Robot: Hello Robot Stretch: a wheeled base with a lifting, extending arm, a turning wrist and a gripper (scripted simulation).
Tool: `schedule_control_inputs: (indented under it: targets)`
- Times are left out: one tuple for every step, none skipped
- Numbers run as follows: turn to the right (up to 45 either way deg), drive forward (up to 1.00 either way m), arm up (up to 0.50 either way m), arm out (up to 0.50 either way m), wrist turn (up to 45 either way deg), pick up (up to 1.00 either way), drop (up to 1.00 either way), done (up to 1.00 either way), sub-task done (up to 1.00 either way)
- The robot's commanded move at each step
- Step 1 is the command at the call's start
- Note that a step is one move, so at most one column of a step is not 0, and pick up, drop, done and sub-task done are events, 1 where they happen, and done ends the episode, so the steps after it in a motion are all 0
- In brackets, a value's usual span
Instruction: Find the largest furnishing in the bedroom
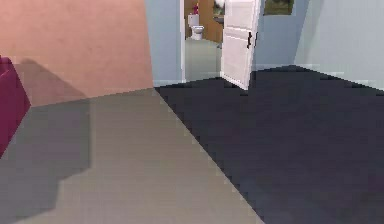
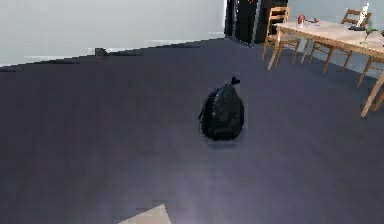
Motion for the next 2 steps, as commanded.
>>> schedule_control_inputs:
  targets:
    - [3.0,0.0,0.0,0.0,0.0,0.0,0.0,0.0,0.0]
    - [0.0,1.0,0.0,0.0,0.0,0.0,0.0,0.0,0.0]
